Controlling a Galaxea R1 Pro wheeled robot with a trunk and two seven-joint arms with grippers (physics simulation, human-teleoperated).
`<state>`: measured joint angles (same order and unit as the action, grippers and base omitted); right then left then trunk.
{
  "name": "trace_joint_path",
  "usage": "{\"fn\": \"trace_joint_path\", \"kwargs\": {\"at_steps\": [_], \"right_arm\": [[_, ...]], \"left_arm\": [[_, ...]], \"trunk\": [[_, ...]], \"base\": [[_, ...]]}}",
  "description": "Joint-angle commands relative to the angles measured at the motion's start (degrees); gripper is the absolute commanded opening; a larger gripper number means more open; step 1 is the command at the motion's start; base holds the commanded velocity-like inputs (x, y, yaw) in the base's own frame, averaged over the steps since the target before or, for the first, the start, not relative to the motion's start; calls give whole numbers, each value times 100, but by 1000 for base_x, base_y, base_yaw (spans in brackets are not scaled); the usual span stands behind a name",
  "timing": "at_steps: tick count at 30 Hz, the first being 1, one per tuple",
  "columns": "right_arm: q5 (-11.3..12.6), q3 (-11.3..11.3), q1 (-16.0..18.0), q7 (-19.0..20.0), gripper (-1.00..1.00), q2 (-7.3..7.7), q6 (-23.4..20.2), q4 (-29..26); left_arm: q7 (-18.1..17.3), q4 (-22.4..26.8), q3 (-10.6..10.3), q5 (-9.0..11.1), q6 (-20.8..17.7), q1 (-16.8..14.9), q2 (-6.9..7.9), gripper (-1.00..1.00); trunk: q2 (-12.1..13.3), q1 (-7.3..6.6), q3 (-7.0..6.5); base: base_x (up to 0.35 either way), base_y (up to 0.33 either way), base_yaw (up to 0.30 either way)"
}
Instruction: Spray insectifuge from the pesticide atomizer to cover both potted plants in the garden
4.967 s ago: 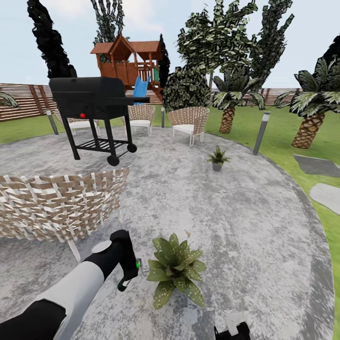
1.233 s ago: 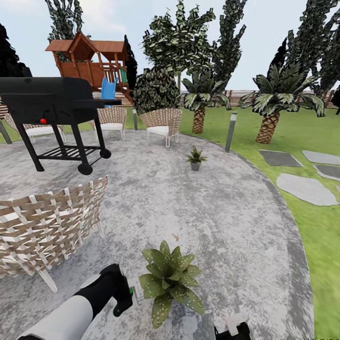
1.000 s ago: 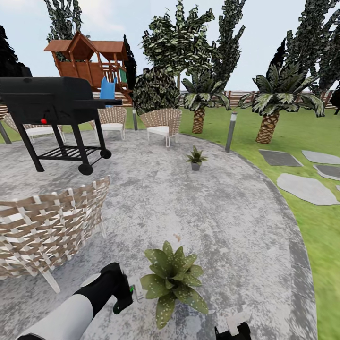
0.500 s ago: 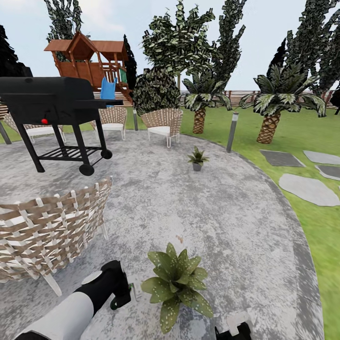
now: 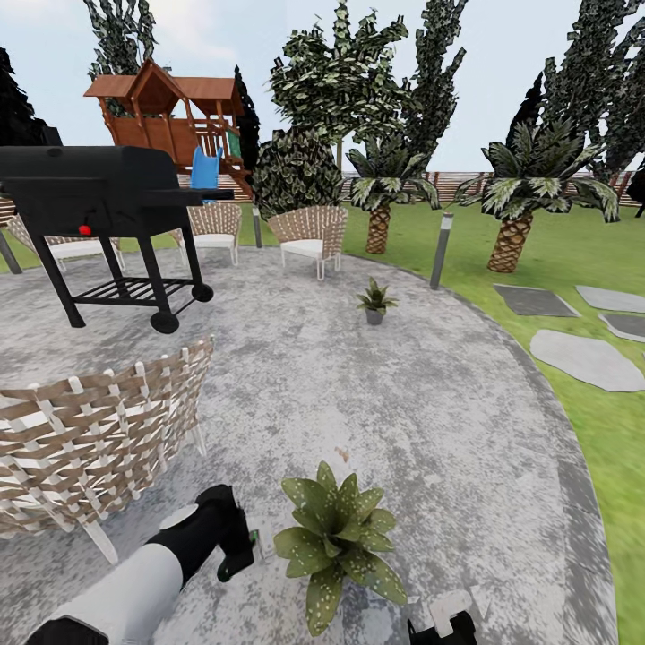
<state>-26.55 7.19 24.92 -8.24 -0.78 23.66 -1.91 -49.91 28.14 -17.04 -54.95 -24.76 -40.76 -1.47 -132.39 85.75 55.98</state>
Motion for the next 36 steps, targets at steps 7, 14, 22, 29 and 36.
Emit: {"fn": "trace_joint_path", "kwargs": {"at_steps": [7,14,22,29,36], "right_arm": [[-61,46,4,-23,100,-2,16,6],[-61,46,4,-28,100,-2,16,6],[-61,46,4,-28,100,-5,16,6],[-61,46,4,-26,100,-2,16,6],[-61,46,4,-21,100,-7,16,6]], "left_arm": [[-546,6,-35,-159,344,-294,-31,-100],[-580,-52,-25,-234,789,-239,-140,-100],[-746,-49,-367,-245,807,-233,-235,-100],[-738,-89,-322,-224,869,-204,197,-100],[-634,-14,-202,-166,800,-204,269,-100]], "trunk": [[-2,-1,6],[-2,-1,6],[-2,-1,6],[-2,-1,6],[-2,-1,6]], "base": [[0,0,0],[0,0,0],[0,0,0],[0,0,0],[0,0,0]]}}
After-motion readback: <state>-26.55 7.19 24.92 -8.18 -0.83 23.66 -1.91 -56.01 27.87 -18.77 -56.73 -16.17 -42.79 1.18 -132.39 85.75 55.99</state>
